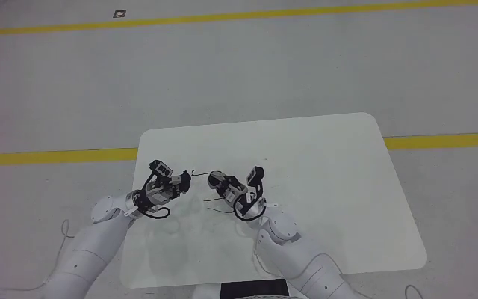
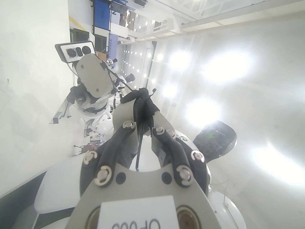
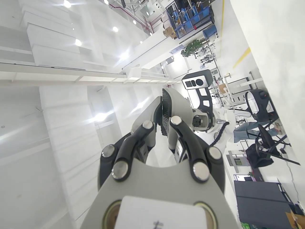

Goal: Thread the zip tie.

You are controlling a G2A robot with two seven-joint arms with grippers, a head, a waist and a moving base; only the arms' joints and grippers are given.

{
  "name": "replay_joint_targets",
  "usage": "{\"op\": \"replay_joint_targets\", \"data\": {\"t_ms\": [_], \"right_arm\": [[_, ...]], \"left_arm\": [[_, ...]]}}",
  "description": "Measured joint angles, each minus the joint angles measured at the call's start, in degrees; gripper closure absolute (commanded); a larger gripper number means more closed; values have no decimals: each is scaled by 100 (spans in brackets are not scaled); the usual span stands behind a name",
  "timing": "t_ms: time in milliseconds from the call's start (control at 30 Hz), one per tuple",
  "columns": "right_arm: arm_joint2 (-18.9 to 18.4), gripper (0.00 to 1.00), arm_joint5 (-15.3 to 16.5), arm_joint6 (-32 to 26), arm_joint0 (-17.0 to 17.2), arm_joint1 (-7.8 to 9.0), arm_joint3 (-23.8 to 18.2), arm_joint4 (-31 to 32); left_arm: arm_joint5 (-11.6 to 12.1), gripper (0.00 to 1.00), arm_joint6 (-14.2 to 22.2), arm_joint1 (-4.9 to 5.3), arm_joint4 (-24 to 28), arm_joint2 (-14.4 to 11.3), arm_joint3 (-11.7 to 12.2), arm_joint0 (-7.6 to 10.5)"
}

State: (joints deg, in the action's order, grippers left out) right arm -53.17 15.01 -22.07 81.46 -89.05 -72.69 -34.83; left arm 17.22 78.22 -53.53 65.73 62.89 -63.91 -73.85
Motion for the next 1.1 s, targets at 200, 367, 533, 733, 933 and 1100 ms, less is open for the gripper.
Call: {"op": "replay_joint_targets", "data": {"t_ms": [200, 367, 533, 733, 933, 1100], "right_arm": [[-31, 100, 29, 37, 36, 15, -21, 48], [-58, 100, 48, 72, 63, 27, -41, 79], [-79, 100, 50, 106, 78, 36, -49, 101], [-89, 100, 44, 153, 86, 44, -59, 149], [-97, 100, 44, 213, 100, 53, -73, 219], [-110, 100, 35, 262, 116, 62, -88, 266]], "left_arm": [[0, 100, 0, 0, 0, 0, 0, 0], [0, 100, 0, 0, 0, 0, 0, 0], [0, 100, 0, 0, 0, 0, 0, 0], [0, 100, 0, 0, 0, 0, 0, 0], [0, 100, 0, 0, 0, 0, 0, 0], [0, 100, 0, 0, 0, 0, 0, 0]]}}
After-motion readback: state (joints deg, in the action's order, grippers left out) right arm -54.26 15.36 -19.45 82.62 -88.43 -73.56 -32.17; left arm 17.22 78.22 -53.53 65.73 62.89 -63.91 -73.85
